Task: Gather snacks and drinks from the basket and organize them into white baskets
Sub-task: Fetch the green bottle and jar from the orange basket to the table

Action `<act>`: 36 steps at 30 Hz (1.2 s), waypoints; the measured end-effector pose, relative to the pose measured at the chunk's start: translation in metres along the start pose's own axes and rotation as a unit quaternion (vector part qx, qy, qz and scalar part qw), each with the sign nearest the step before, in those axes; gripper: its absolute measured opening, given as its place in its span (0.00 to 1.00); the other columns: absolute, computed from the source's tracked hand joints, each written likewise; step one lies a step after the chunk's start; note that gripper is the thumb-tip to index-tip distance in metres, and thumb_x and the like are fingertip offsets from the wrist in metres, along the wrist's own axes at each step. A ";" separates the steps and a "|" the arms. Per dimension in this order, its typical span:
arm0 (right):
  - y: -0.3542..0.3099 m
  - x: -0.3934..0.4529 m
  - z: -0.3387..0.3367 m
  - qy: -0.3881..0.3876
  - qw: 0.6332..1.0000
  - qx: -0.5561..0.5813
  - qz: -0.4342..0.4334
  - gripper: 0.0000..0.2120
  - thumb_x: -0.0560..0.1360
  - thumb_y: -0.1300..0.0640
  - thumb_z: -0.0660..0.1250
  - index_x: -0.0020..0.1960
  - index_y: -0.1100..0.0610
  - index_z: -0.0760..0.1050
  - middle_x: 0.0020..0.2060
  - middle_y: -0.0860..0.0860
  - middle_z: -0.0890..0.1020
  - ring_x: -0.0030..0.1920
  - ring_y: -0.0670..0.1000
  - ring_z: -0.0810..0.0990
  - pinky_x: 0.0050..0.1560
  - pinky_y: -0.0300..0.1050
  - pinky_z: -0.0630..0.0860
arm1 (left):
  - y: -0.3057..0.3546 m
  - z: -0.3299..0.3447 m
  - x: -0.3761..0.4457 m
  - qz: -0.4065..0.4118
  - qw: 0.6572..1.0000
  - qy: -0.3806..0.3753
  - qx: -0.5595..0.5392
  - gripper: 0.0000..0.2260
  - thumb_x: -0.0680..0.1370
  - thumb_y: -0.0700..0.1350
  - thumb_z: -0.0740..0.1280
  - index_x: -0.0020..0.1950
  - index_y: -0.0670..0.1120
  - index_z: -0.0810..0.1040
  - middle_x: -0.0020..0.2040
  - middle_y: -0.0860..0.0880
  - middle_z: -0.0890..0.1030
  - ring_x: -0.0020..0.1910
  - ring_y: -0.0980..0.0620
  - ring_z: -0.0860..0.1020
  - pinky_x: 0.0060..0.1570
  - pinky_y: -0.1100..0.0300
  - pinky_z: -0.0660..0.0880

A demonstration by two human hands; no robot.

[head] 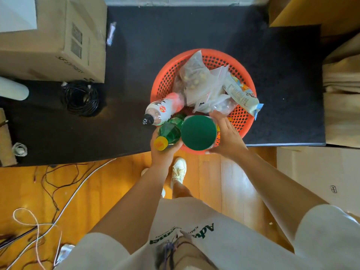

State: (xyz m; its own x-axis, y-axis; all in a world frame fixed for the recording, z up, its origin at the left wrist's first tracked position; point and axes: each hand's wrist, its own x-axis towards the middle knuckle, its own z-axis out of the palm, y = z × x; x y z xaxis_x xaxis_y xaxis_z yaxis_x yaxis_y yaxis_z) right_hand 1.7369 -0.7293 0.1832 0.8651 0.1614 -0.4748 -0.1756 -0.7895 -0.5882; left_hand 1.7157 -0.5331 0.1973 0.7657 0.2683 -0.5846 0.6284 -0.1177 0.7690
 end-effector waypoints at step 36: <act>-0.110 -0.191 0.044 0.431 0.711 0.539 0.137 0.42 0.55 0.48 0.71 0.66 0.54 0.61 0.56 0.45 0.76 0.53 0.41 0.79 0.41 0.34 0.78 | 0.080 -0.105 -0.046 0.056 0.900 -0.356 -0.247 0.14 0.73 0.52 0.63 0.55 0.47 0.76 0.48 0.49 0.84 0.49 0.51 0.81 0.52 0.53 0.78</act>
State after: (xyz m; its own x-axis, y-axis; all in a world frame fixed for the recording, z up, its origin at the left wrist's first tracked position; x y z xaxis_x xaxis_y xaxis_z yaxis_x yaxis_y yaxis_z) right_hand 1.5704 -0.6468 0.3095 0.6147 -0.6997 -0.3640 -0.2487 0.2661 -0.9313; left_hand 1.7169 -0.4547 0.3127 0.8248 -0.4194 -0.3792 0.5391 0.3812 0.7510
